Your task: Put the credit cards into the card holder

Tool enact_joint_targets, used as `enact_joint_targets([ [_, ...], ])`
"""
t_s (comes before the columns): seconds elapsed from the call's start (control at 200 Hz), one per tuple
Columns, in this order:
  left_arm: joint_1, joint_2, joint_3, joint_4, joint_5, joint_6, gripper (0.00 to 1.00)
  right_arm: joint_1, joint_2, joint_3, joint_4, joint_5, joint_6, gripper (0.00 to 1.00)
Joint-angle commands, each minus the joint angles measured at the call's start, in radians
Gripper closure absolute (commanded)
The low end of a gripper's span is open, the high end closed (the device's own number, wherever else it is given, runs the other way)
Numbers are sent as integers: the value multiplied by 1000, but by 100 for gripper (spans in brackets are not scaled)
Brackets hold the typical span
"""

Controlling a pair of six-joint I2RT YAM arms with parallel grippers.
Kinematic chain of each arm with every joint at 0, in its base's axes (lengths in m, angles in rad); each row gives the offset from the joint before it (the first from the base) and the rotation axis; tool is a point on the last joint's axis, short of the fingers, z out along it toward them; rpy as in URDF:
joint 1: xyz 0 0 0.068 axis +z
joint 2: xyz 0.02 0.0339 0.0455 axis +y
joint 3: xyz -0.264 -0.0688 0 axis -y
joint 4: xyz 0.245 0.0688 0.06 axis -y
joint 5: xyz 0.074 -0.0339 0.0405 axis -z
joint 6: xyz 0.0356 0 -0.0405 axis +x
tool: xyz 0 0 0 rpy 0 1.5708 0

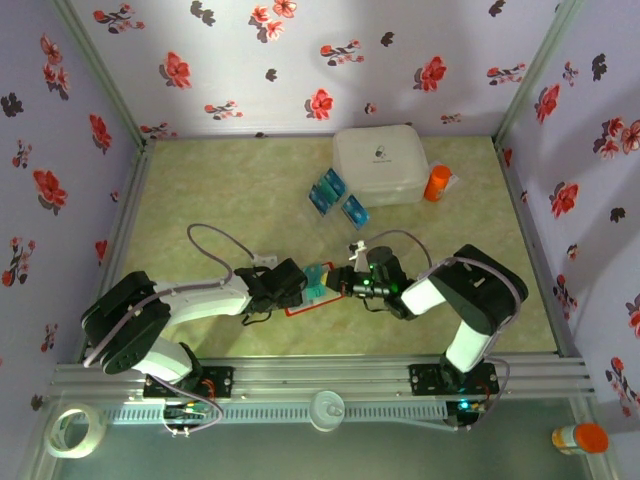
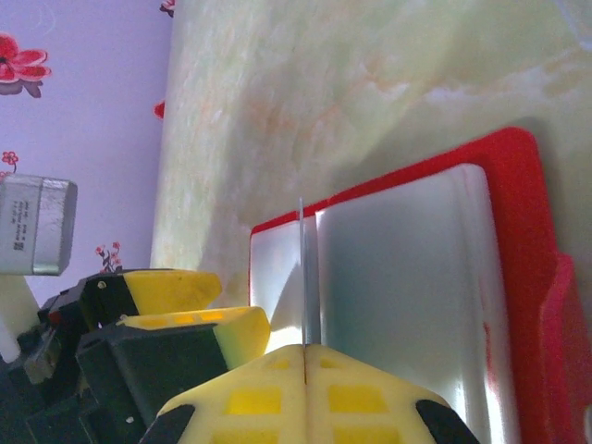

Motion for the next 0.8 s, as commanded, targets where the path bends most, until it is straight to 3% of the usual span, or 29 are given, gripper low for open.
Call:
enact_joint_targets([
  [0.0, -6, 7, -12, -47, -13, 13, 3, -3, 24, -18, 47, -34, 18, 100],
  [0.795, -5, 3, -24, -40, -14, 8, 4, -4, 30, 14, -106, -93, -35, 100],
])
